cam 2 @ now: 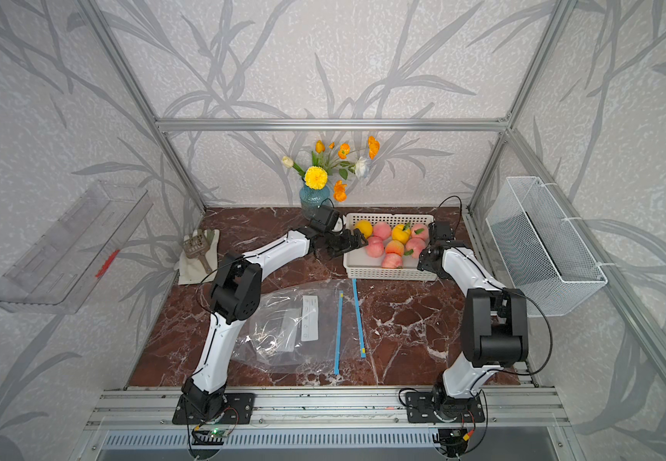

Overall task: Place the peach in a zip-top bag and seal the zipper
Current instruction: Move the basket to the center of the board, then open the zipper food storage bag.

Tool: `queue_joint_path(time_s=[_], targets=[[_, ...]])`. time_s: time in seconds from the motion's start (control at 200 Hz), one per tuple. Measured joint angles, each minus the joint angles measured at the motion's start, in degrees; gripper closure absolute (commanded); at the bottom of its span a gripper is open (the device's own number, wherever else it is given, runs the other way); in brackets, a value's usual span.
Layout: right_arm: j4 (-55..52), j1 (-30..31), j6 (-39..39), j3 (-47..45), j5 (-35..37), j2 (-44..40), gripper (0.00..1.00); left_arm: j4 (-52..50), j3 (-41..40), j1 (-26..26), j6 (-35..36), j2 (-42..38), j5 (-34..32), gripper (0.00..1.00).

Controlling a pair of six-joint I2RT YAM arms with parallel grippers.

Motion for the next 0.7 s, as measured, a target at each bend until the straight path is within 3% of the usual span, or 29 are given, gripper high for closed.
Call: queue_joint_path(time_s=[0.155, 0.32, 0.535, 0.7], targets=[[-2.03, 4.90, -1.70, -0.04, -3.80, -7.08, 0.01, -4.33, -2.78, 0.70, 1.92, -4.90, -6.19, 0.01], [-1.90, 11.34, -2.67, -4.09, -12.83, -17.00, 0.00, -5.97, -13.88, 2.08, 3.34, -18.93, -12.11, 0.01], [0.90, 21.84, -1.55, -13.53, -26.49, -20.59, 0.11, -4.37, -32.57, 2.01, 2.10, -37.70, -13.25, 0.01], [5.68, 27.36, 1.25, -20.72, -33.79, -18.12, 0.21, -3.32, -45.44, 0.28, -0.90, -45.48, -10.45, 0.01]])
